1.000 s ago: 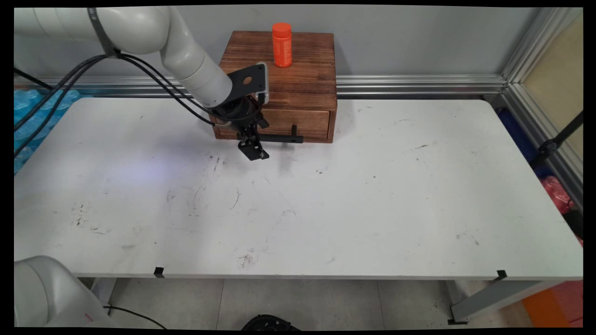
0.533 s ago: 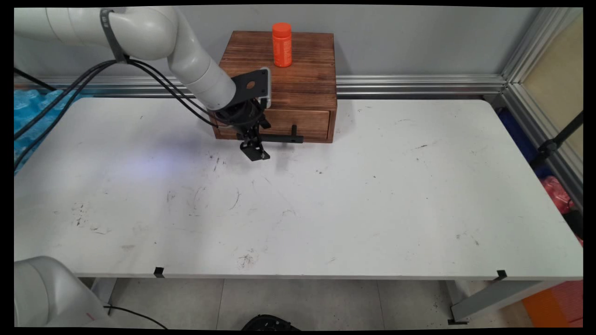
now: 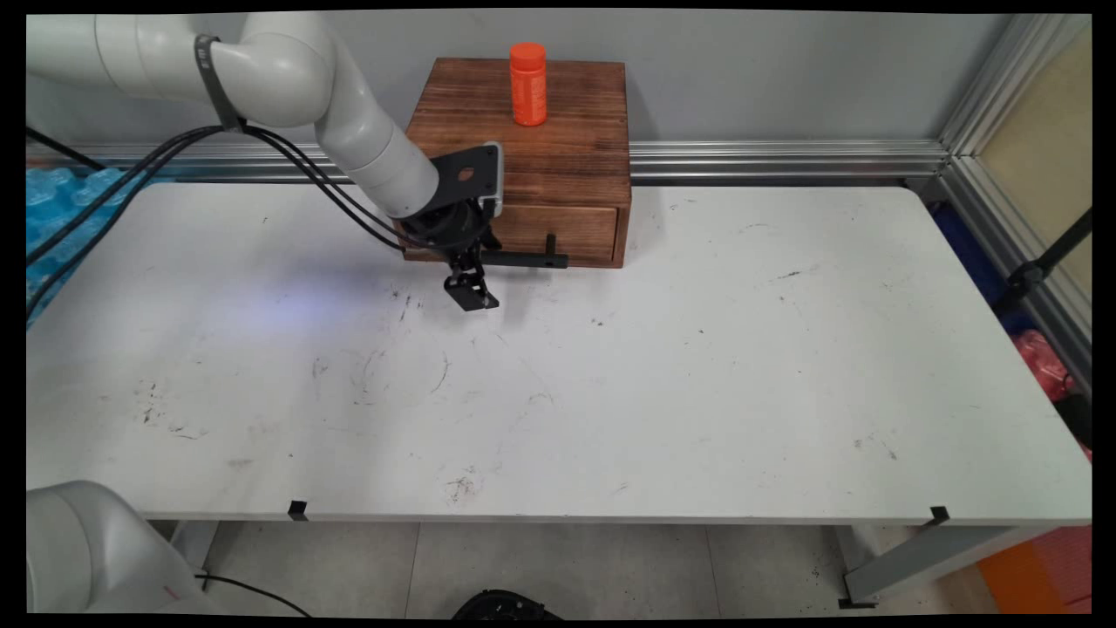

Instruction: Open the drawer

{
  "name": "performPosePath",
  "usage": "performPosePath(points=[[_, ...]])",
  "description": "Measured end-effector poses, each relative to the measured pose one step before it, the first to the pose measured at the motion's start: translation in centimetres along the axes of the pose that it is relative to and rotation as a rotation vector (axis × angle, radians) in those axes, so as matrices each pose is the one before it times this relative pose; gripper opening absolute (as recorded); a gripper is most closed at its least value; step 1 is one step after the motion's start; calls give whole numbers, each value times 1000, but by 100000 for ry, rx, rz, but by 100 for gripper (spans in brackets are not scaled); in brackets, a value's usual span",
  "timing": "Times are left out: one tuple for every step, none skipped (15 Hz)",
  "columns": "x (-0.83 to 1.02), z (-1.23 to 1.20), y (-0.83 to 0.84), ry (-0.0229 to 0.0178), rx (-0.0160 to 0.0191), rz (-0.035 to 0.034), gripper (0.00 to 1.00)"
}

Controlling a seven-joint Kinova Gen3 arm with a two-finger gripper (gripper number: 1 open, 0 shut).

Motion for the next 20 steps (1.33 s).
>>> performPosePath(points=[[-107, 129, 59, -135, -104, 25, 100], [-97, 135, 78, -151, -159, -4, 100], [-93, 131, 95, -113, -127, -45, 100], [-75, 125, 88, -94, -131, -73, 100], [-26, 115, 92, -53, -129, -76, 100], [-27, 90, 96, -15, -125, -171, 100], [-4, 99, 109, -47, -158, -165, 100], [8, 50, 76, 5, -68, -154, 100], [26, 75, 124, 18, -145, -200, 100], [71, 74, 160, 40, -179, -213, 100], [55, 54, 176, 17, -180, -345, 100], [80, 44, 183, 14, -194, -332, 100], [95, 8, 173, 2, -125, -355, 100], [119, -15, 204, -20, -120, -470, 100], [107, -40, 190, -5, -104, -450, 100], [122, -99, 237, -52, -63, -475, 100], [172, -101, 228, -62, -79, -318, 100], [123, -124, 213, -82, -51, -253, 100], [62, -123, 190, -161, -25, -286, 100], [45, -85, 126, -114, -13, -166, 100]])
